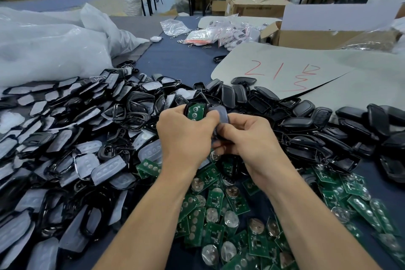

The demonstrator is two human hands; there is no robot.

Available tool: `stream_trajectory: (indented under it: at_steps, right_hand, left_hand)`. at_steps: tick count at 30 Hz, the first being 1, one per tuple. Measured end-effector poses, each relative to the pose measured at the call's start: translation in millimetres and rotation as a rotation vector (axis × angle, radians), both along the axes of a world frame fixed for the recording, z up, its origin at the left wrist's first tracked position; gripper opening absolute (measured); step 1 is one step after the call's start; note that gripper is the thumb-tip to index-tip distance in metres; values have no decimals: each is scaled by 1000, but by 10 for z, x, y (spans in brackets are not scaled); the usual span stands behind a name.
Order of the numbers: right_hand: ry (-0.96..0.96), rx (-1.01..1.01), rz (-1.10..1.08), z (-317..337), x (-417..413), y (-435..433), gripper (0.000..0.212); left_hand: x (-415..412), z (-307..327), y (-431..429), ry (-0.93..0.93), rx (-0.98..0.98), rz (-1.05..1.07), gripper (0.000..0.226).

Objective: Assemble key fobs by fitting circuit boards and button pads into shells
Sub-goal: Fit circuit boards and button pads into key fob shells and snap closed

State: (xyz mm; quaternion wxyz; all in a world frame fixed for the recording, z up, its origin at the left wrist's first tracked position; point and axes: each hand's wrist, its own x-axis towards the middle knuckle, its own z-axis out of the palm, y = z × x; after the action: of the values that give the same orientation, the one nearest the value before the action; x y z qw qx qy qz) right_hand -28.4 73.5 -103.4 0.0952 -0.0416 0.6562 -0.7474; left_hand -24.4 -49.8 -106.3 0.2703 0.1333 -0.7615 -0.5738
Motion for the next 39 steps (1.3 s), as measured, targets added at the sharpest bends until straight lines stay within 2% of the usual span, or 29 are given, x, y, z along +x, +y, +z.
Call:
stream_trajectory:
  at_steps: [4, 6, 8, 11, 15, 18, 21, 24, 27, 31, 39]
  right_hand:
    - [-17, 4, -29, 2, -9, 39, 22]
    - [-31, 0, -2, 23, 7, 42, 20]
    - [-129, -108, 43, 61, 23, 31, 16]
    - [-356, -355, 111, 125, 21, 67, 33]
    - [-437, -493, 272, 174, 50, 124, 40]
    - [-460, -538, 304, 177, 64, 145, 35]
    - [-485, -592, 301, 177, 45, 162, 34]
    - [-500, -649, 256, 155, 4, 177, 41]
    - [-494, -649, 189, 145, -30, 184, 29]
    - [-489, -611, 126, 131, -36, 169, 23]
    - [-342, -440, 147, 75, -46, 169, 27]
  left_hand:
    - [-22, 1, 1, -35, 257, -114, 29]
    - [-24, 14, -4, -22, 306, -123, 34]
    - [-28, 35, -22, -3, 312, -117, 34]
    - [-27, 54, -56, 18, 407, -207, 51]
    - [-11, 90, -73, -12, 490, -300, 59]
    - [-5, 76, -59, -32, 482, -321, 56]
    - [27, 127, -13, -22, 485, -302, 45]
    - [34, 161, -26, -36, 511, -260, 68]
    - [45, 151, -50, -35, 546, -251, 55]
    - [57, 128, -35, -74, 465, -240, 40]
    - [32, 82, -16, -139, 312, -273, 26]
